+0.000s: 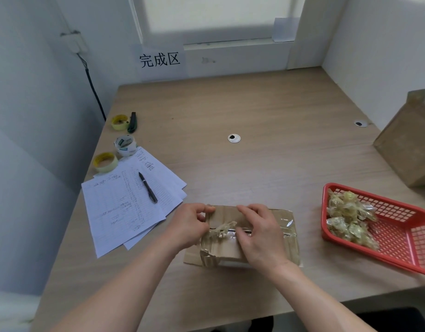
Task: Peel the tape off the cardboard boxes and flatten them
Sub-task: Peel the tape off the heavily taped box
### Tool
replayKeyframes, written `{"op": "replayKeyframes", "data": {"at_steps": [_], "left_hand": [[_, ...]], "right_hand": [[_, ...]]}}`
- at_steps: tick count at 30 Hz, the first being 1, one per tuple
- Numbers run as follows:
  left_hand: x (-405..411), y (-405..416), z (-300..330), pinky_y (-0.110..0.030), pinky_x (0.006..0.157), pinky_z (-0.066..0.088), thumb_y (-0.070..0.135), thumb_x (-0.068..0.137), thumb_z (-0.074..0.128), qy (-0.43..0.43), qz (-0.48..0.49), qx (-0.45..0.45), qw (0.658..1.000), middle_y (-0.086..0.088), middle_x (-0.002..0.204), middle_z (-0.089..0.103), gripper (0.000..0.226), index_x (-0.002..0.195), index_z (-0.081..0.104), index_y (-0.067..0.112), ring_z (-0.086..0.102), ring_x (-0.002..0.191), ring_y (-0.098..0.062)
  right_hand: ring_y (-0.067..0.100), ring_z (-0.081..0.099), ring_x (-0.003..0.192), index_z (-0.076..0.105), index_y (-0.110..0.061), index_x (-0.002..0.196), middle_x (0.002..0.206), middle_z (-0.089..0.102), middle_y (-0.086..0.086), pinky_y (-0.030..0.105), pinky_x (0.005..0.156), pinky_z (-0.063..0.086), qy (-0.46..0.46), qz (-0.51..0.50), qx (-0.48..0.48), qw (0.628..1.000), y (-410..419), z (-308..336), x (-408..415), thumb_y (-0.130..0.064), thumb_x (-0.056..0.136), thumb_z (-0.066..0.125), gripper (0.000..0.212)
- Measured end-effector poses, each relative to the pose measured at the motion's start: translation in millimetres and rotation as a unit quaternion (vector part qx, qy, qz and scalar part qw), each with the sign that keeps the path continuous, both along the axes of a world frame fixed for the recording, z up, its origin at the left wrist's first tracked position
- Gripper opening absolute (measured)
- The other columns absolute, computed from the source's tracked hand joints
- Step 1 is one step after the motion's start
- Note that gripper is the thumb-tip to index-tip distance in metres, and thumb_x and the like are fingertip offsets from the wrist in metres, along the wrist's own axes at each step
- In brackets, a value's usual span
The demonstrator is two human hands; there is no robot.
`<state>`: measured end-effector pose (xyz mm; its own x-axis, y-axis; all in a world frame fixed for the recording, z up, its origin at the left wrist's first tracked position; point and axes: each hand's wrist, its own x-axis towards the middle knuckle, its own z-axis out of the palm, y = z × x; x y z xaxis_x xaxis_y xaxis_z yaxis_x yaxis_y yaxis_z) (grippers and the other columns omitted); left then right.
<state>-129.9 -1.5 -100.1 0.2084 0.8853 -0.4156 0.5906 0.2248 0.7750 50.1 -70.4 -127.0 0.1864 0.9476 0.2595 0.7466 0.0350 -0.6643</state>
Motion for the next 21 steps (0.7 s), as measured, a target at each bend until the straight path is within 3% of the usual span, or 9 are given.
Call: {"op": "replayKeyframes", "data": {"at_steps": [4,8,12,16,21], "left_hand": [[0.3,-2.7,-0.9,-0.034,0.055,0.058,-0.009,0.085,0.058,-0.002,-0.004,-0.006,1.000,-0.006,0.088,0.069,0.050,0.125,0.066,0.021,0.066,0.068,-0.024],[0.7,-3.6,1.6,-0.031,0.054,0.057,-0.008,0.086,0.059,0.009,-0.008,-0.002,1.000,-0.003,0.085,0.068,0.050,0.125,0.065,0.022,0.066,0.069,-0.022],[2.4,-4.8,2.4,-0.039,0.065,0.061,-0.008,0.086,0.058,0.021,-0.002,0.003,1.000,-0.007,0.091,0.071,0.050,0.125,0.065,0.022,0.070,0.081,-0.030],[3.8,-6.3,2.3,-0.039,0.068,0.060,-0.007,0.086,0.058,0.024,-0.001,0.010,1.000,-0.007,0.092,0.071,0.049,0.125,0.065,0.022,0.068,0.076,-0.024],[5.6,-8.0,4.0,-0.041,0.071,0.060,-0.006,0.086,0.058,0.019,0.011,0.011,1.000,-0.008,0.095,0.072,0.048,0.124,0.066,0.023,0.066,0.074,-0.022]], "right_hand": [[0.022,0.053,0.090,0.075,-0.027,0.104,0.095,0.053,-0.002,0.029,0.074,0.042,-0.060,0.019,-0.054,0.997,11.5,1.4,1.6,-0.019,0.080,0.076,0.026],[0.024,0.054,0.086,0.075,-0.023,0.086,0.091,0.056,-0.002,0.031,0.071,0.041,-0.097,0.025,-0.048,0.994,13.4,-0.8,0.0,-0.021,0.078,0.078,0.009],[0.025,0.054,0.084,0.068,-0.019,0.085,0.094,0.055,-0.001,0.034,0.070,0.038,-0.131,0.032,-0.038,0.990,11.3,-2.6,-2.5,-0.021,0.078,0.075,0.010],[0.024,0.054,0.092,0.070,-0.026,0.104,0.099,0.055,-0.003,0.036,0.076,0.040,-0.116,0.038,-0.060,0.991,13.0,0.3,-2.5,-0.023,0.081,0.071,0.023],[0.023,0.054,0.092,0.075,-0.027,0.093,0.096,0.057,-0.004,0.036,0.077,0.037,-0.117,0.043,-0.074,0.989,14.9,2.2,-4.7,-0.026,0.086,0.068,0.010]]}}
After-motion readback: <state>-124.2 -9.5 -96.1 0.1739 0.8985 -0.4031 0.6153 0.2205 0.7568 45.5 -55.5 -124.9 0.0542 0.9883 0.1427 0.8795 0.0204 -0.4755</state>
